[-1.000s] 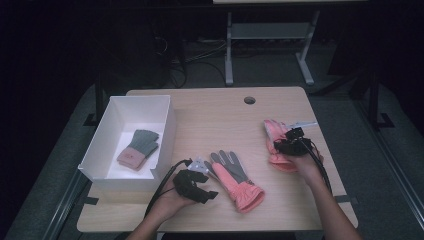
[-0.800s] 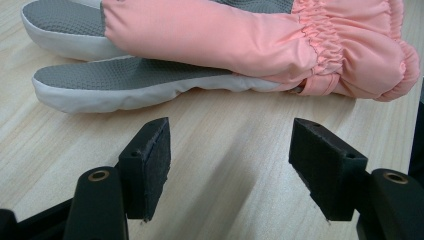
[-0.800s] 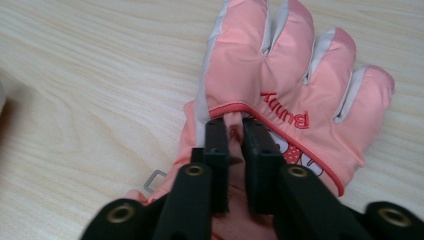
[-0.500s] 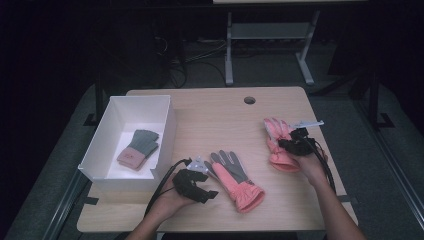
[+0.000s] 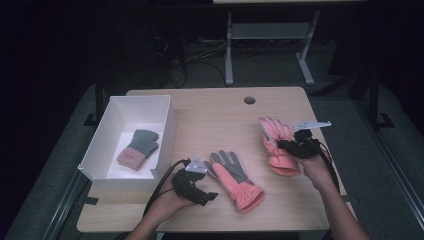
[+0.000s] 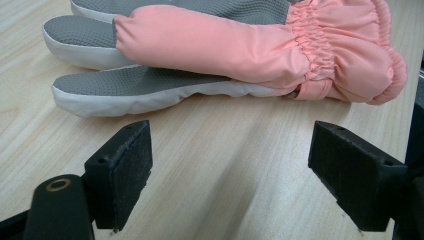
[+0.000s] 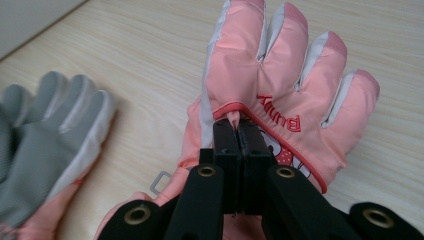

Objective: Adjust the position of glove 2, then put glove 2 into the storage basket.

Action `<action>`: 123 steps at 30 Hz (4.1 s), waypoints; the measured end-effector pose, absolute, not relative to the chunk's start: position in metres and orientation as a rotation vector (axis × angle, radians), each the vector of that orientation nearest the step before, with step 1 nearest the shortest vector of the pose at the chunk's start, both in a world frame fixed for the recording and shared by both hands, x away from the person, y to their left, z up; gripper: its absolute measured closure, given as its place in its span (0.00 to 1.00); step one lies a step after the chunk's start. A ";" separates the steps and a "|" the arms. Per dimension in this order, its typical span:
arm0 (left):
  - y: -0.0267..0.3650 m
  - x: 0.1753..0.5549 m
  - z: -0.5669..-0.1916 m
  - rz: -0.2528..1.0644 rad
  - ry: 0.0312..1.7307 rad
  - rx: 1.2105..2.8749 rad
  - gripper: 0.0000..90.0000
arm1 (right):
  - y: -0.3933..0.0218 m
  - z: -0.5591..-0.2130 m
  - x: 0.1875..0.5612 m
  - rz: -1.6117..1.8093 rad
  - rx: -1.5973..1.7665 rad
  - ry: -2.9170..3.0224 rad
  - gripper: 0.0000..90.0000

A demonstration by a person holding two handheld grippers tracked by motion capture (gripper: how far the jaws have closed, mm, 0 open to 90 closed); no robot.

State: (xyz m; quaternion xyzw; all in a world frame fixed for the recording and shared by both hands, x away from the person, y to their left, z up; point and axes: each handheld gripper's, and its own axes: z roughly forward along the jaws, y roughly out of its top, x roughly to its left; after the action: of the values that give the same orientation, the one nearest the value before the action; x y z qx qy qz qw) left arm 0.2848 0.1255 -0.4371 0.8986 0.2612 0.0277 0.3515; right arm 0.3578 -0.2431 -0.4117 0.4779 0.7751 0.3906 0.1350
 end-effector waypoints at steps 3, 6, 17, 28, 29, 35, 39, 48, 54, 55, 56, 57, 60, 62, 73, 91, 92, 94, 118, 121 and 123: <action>0.127 0.283 -0.436 0.086 0.672 2.330 0.18 | -0.242 -0.406 0.352 1.155 1.362 2.266 0.99; 0.130 0.281 -0.435 0.089 0.680 2.327 0.18 | -0.241 -0.402 0.348 1.178 1.341 2.285 0.99; 0.135 0.277 -0.439 0.109 0.679 2.346 0.18 | -0.229 -0.388 0.331 1.250 1.246 2.380 0.99; 0.133 0.278 -0.442 0.122 0.665 2.356 0.18 | -0.207 -0.377 0.318 1.305 1.128 2.458 0.99; 0.133 0.278 -0.442 0.124 0.664 2.356 0.18 | -0.205 -0.376 0.317 1.306 1.109 2.468 0.99; 0.132 0.277 -0.443 0.122 0.668 2.351 0.17 | -0.191 -0.372 0.311 1.343 1.033 2.523 0.99; 0.133 0.278 -0.444 0.126 0.678 2.340 0.17 | -0.179 -0.370 0.309 1.359 0.986 2.555 0.99; 0.132 0.277 -0.444 0.123 0.685 2.333 0.17 | -0.156 -0.375 0.304 1.347 0.917 2.630 0.99; 0.133 0.277 -0.444 0.122 0.684 2.337 0.18 | -0.143 -0.379 0.303 1.322 0.875 2.684 0.99; 0.132 0.277 -0.444 0.122 0.683 2.336 0.18 | -0.142 -0.380 0.303 1.317 0.864 2.687 0.99; 0.132 0.277 -0.444 0.120 0.684 2.336 0.18 | -0.140 -0.381 0.303 1.304 0.863 2.695 0.98; 0.132 0.277 -0.444 0.122 0.684 2.336 0.17 | -0.139 -0.382 0.303 1.300 0.859 2.700 0.98; 0.131 0.278 -0.445 0.120 0.678 2.343 0.17 | -0.135 -0.385 0.304 1.271 0.853 2.713 0.98; 0.131 0.278 -0.445 0.120 0.672 2.345 0.17 | -0.133 -0.388 0.305 1.262 0.860 2.718 0.98; 0.131 0.278 -0.446 0.122 0.675 2.346 0.18 | -0.124 -0.397 0.308 1.214 0.859 2.753 0.92; 0.136 0.280 -0.437 0.072 0.705 2.299 0.70 | -0.167 -0.374 0.306 1.316 0.890 2.567 1.00; 0.137 0.281 -0.436 0.063 0.696 2.314 0.79 | -0.170 -0.374 0.306 1.308 0.906 2.560 1.00; 0.136 0.280 -0.434 0.023 0.702 2.292 0.92 | -0.176 -0.376 0.305 1.290 0.909 2.547 1.00; 0.115 0.298 -0.430 0.079 0.724 2.307 1.00 | -0.209 -0.445 0.286 1.054 0.970 2.651 1.00; 0.112 0.301 -0.433 0.079 0.726 2.314 1.00 | -0.208 -0.449 0.289 1.046 0.970 2.669 1.00; 0.110 0.303 -0.435 0.072 0.736 2.307 1.00 | -0.206 -0.451 0.289 1.047 0.967 2.679 1.00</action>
State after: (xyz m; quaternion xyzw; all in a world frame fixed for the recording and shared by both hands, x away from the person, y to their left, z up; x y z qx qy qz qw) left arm 0.3028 0.1102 -0.4350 0.8914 0.2844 0.0279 0.3519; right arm 0.2890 -0.2059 -0.4506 0.3183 0.8815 0.3446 0.0536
